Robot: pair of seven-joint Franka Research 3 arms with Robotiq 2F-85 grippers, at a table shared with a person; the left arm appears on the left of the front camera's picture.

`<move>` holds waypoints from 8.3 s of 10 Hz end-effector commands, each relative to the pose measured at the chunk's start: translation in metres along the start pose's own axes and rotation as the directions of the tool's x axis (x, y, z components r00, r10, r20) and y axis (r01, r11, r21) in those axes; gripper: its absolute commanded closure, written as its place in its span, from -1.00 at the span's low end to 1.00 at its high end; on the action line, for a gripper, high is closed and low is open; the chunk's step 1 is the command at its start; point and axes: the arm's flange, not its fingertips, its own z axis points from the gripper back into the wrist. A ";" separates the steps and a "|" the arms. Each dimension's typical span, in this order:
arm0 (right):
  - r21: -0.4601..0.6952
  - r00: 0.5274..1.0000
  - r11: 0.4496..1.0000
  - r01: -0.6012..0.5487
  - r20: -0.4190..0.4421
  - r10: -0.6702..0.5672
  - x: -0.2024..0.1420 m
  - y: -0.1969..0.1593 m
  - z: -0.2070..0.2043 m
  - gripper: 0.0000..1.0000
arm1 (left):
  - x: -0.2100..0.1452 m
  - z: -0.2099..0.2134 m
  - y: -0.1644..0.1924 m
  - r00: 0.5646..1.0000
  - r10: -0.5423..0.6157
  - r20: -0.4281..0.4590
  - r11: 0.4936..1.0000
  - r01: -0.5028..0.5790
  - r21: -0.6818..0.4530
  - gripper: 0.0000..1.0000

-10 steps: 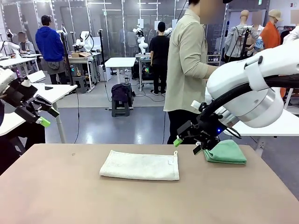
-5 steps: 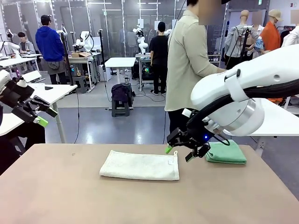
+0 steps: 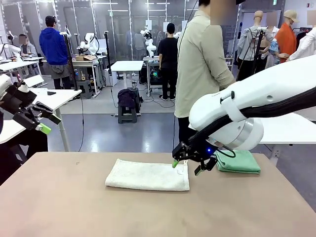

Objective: Fold the towels and place them in the basket.
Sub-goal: When a person lays out a Towel with hook on the table, fold it in half twice.

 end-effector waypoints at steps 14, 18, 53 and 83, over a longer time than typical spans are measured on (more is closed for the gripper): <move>-0.192 0.996 0.978 0.087 0.050 -0.079 0.076 -0.008 -0.084 -0.99 | 0.001 0.001 -0.001 1.000 -0.004 -0.004 1.000 0.004 0.005 -1.00; -0.227 0.994 0.968 0.105 0.034 -0.100 0.078 -0.006 -0.100 -0.99 | 0.001 0.001 -0.001 1.000 -0.004 -0.004 1.000 0.004 0.005 -1.00; -0.344 0.987 0.925 0.162 0.046 -0.156 0.083 -0.002 -0.106 0.53 | 0.001 0.001 -0.001 1.000 -0.004 -0.004 1.000 0.004 0.005 -1.00; -0.359 0.995 0.928 0.104 0.035 -0.098 0.088 -0.010 -0.106 0.74 | 0.001 0.001 -0.001 1.000 -0.004 -0.004 1.000 0.004 0.005 -1.00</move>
